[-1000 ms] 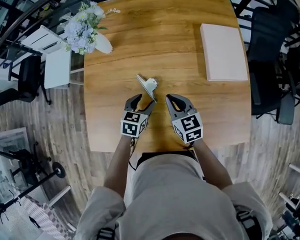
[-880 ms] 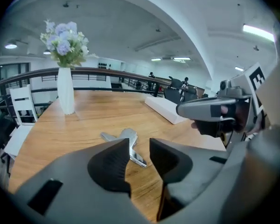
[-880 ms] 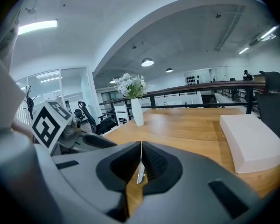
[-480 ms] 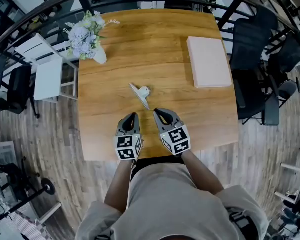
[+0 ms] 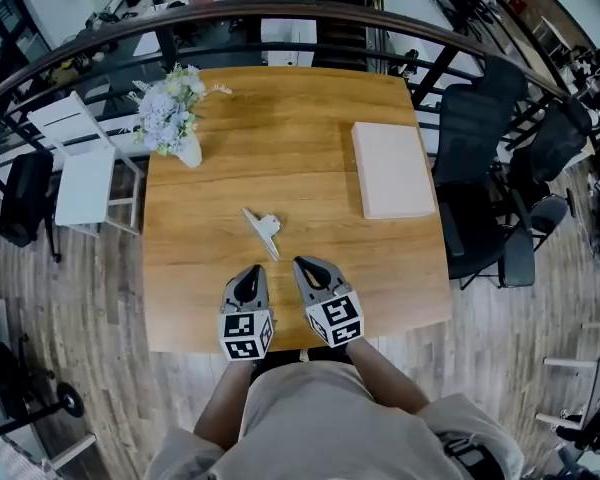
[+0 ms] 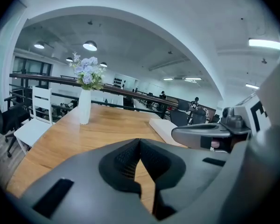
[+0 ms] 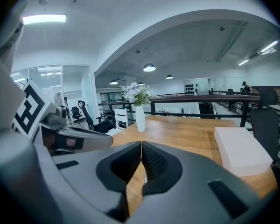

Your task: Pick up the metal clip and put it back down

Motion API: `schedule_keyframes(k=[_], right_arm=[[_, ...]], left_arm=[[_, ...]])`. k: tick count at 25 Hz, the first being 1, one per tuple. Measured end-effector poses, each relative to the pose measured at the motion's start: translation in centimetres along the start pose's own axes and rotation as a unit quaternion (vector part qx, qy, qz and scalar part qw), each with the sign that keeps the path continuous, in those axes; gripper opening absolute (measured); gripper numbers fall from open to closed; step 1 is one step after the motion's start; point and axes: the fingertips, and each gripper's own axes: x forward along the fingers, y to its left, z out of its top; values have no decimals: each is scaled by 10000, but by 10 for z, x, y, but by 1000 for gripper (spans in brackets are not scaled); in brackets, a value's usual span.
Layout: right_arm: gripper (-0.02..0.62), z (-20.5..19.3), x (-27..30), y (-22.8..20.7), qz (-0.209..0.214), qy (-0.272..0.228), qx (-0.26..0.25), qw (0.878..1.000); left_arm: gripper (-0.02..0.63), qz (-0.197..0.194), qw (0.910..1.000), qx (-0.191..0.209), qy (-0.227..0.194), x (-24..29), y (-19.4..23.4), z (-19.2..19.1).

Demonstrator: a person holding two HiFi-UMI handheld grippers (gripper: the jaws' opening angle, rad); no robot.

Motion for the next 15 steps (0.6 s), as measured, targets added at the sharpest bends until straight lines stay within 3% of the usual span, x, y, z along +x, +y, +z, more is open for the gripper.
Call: schedule_keyframes(k=[6, 15], right_arm=[[26, 43, -31, -28, -188, -412, -256, 9986], [26, 98, -74, -56, -402, -1124, -193, 9927]], left_arm=[[25, -39, 9987, 188, -480, 2, -31, 46], [25, -167, 9923, 354, -1174, -9, -71, 113]])
